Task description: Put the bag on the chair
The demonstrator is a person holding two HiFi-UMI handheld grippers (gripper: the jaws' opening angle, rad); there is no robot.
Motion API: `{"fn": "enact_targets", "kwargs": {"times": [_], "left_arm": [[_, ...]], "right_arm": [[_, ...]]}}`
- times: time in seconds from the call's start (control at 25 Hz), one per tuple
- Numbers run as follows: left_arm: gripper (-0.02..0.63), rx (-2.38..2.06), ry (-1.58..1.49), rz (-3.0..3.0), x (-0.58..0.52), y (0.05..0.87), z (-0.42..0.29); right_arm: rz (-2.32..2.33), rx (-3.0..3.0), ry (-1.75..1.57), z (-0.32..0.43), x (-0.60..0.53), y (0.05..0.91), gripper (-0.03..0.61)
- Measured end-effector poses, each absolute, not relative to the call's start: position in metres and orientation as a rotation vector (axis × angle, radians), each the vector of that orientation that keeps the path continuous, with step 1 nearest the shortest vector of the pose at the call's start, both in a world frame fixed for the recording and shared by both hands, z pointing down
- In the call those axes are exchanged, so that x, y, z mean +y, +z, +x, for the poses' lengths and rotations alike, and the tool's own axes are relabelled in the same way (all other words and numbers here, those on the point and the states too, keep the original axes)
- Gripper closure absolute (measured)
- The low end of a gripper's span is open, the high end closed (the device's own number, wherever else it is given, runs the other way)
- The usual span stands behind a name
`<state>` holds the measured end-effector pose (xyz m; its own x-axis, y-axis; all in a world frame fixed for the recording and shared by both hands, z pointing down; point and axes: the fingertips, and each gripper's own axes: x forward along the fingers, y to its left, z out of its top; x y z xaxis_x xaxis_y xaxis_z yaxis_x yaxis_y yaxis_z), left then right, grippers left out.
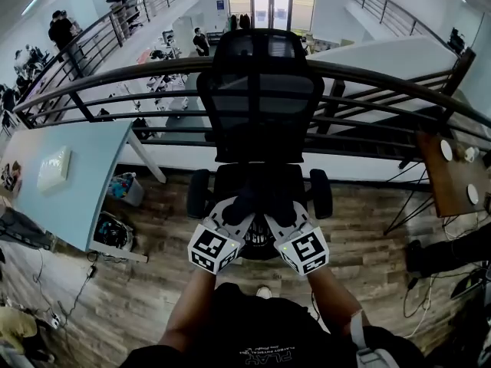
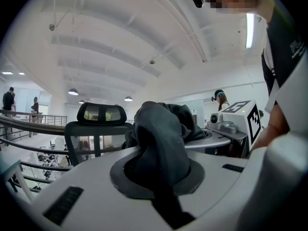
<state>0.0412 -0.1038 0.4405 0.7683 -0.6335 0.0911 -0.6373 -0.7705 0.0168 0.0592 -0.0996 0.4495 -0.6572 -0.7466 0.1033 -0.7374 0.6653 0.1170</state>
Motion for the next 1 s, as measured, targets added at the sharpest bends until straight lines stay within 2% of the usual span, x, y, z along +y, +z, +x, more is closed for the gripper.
{"fn": "enact_targets", "kwargs": {"times": [0.28, 1.0], "left_arm": [[0.558, -1.011, 0.126, 2.901, -0.138, 0.442, 0.045], [0.558, -0.875, 0.198, 2.925, -0.232, 0.449, 0.003]], "right_arm": [[1.242, -2.725, -0.104, 0.063, -0.133, 0.451, 0.537], [1.327, -2.685, -0.038, 0.020, -0.226, 0.457, 0.537]]}}
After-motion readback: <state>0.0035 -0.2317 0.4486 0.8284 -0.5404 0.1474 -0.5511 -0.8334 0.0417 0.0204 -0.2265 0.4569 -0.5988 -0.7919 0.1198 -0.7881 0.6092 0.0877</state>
